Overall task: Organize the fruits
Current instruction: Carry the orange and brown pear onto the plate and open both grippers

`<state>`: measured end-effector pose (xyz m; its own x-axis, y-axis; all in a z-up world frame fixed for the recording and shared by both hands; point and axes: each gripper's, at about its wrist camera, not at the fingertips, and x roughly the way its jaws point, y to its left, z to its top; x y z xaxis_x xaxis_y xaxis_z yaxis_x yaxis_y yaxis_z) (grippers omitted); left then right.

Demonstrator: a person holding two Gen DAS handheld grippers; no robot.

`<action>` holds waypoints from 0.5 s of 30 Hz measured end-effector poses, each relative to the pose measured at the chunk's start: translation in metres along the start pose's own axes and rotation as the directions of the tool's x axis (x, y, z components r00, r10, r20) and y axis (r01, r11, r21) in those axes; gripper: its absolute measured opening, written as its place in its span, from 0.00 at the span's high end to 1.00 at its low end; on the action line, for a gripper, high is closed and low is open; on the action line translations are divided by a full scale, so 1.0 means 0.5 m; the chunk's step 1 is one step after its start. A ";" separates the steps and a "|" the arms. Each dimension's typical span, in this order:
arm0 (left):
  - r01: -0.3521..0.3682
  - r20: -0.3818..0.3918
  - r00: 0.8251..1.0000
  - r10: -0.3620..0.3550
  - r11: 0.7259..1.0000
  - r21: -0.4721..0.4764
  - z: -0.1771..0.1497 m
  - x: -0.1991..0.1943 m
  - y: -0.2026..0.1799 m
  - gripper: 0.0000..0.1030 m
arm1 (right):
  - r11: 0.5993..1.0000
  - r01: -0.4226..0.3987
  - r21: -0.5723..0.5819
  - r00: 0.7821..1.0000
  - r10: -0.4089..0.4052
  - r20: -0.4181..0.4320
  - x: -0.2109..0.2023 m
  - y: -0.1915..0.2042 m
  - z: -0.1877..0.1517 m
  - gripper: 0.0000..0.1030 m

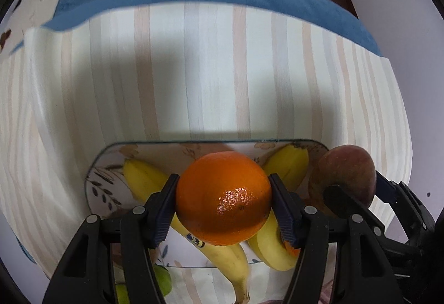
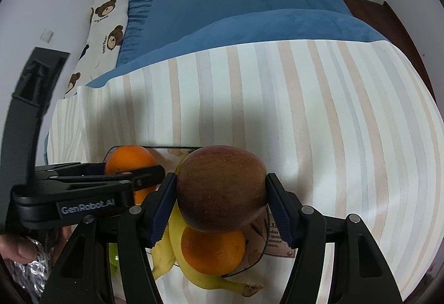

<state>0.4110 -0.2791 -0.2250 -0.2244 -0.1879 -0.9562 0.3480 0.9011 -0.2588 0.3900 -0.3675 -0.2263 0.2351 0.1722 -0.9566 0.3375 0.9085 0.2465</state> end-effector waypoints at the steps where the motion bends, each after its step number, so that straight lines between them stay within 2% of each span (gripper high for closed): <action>1: 0.004 -0.011 1.000 -0.004 1.000 -0.005 0.001 0.006 0.002 0.40 | 1.000 -0.002 -0.001 1.000 0.002 -0.001 0.003 0.002 0.001 0.35; 6: -0.017 -0.014 1.000 0.017 1.000 0.002 0.003 0.011 0.000 0.40 | 1.000 -0.009 0.001 1.000 0.009 -0.010 0.015 0.003 0.013 0.34; 10: -0.002 -0.022 1.000 0.002 1.000 -0.028 0.009 0.006 0.007 0.40 | 1.000 -0.012 0.000 1.000 0.012 -0.019 0.016 -0.004 0.013 0.33; 15: -0.023 -0.005 1.000 0.023 1.000 -0.021 0.015 -0.001 0.007 0.37 | 0.999 -0.036 0.029 0.999 0.037 -0.026 0.023 -0.014 0.015 0.30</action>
<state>0.4193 -0.2786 -0.2265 -0.2208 -0.1658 -0.9611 0.3340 0.9130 -0.2342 0.3971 -0.3750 -0.2379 0.2238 0.2152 -0.9506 0.3551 0.8903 0.2851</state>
